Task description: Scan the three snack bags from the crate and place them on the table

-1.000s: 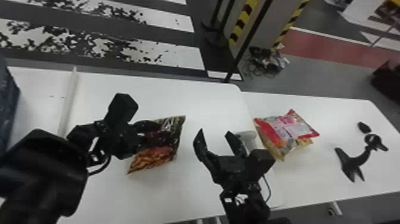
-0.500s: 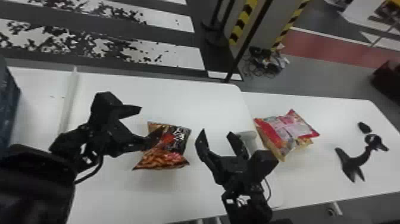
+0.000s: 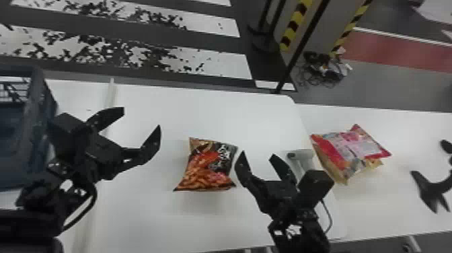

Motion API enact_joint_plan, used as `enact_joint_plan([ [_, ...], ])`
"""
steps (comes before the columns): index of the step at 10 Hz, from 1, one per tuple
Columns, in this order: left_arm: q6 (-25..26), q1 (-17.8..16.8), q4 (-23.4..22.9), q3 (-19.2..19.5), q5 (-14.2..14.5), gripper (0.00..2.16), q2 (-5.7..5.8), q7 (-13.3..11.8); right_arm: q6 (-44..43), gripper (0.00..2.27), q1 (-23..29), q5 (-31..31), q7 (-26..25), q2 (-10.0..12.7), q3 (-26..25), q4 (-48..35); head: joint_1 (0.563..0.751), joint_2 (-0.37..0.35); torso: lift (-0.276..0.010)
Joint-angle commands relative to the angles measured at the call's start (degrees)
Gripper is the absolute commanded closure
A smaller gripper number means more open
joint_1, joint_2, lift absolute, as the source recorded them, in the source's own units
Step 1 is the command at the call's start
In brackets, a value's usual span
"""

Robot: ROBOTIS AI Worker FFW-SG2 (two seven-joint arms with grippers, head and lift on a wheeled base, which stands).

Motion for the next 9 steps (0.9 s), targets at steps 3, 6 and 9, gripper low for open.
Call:
enact_joint_plan([
  [3,-5.49,5.43,-0.39,6.66,4.33,0.04,1.14,1.01,14.21,0.08,-1.77,-10.10,3.92,0.17,-1.92,-1.13,0.695,-0.128,-0.062],
  [6,-8.30,8.24,-0.30,9.47,6.08,0.04,1.31,0.66,27.92,0.08,-4.49,-17.40,5.95,1.05,-5.52,-0.60,0.695,-0.037,-0.062],
  [9,-8.48,8.68,0.22,9.83,6.44,0.04,1.31,0.39,38.82,0.08,-8.10,-22.32,9.72,2.37,-8.95,3.53,0.695,0.001,-0.062],
])
